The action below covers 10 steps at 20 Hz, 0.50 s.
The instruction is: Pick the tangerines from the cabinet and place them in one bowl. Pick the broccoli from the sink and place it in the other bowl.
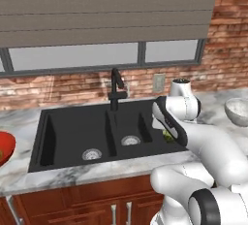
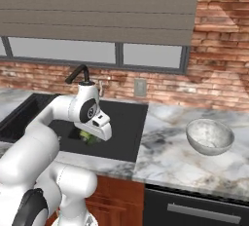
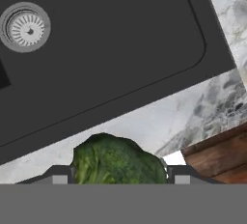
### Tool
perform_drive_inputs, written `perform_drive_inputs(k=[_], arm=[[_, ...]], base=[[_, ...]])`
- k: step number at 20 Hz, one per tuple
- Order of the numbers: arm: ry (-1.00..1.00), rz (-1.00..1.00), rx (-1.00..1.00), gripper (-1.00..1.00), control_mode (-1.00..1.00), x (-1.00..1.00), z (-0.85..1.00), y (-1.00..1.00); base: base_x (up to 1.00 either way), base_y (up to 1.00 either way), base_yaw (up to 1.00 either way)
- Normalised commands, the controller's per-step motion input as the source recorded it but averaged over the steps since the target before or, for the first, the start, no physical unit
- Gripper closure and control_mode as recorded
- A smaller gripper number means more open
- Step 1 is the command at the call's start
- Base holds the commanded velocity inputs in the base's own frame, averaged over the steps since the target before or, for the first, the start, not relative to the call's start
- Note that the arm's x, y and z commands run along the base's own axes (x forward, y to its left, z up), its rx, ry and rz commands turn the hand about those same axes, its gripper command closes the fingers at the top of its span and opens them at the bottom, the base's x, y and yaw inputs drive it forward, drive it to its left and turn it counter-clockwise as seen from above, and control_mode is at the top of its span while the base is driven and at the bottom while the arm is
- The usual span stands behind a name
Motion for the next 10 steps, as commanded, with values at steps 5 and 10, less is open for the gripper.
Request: perform_drive_inputs(k=[5, 10], arm=[[0.0, 0.0, 0.0, 1.0, 1.0, 0.0, 0.0, 0.0], [0.0, 0.0, 0.0, 1.0, 1.0, 0.0, 0.0, 0.0]], base=[[0.0, -0.65, -0.02], [0.01, -0.66, -0.02]])
